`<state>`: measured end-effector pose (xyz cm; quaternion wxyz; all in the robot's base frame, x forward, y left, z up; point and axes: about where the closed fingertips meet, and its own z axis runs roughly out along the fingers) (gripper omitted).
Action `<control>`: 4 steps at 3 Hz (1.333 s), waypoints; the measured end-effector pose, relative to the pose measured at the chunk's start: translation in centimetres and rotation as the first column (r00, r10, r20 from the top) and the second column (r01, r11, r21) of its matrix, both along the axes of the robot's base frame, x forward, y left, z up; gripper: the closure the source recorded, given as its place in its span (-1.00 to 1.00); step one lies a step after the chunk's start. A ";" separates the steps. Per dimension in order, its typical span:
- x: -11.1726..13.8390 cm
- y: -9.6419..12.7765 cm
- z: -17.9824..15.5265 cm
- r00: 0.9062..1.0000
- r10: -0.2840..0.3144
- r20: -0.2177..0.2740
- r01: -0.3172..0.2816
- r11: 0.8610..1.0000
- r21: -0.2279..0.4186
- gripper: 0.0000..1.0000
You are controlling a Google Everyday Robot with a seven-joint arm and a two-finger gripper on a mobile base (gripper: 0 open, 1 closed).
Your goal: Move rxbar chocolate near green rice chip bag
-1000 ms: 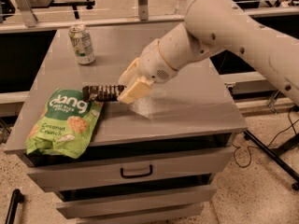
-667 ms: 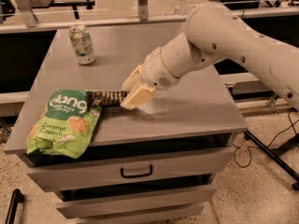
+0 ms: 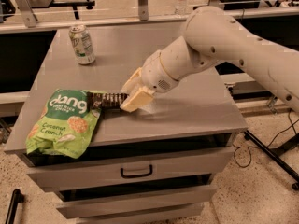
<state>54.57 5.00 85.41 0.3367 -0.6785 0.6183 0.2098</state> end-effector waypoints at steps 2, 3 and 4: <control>-0.2 0.3 -0.1 1.000 0.007 -0.001 -0.007 1.000 -0.001 -0.45; -0.2 0.5 -0.1 1.000 0.010 -0.002 -0.010 1.000 -0.002 -0.90; 1.2 -3.3 3.5 0.999 -0.029 0.022 0.029 1.000 -0.002 -1.00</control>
Offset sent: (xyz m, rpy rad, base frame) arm -0.0008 0.0016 -0.0004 -0.0006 0.0007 0.0034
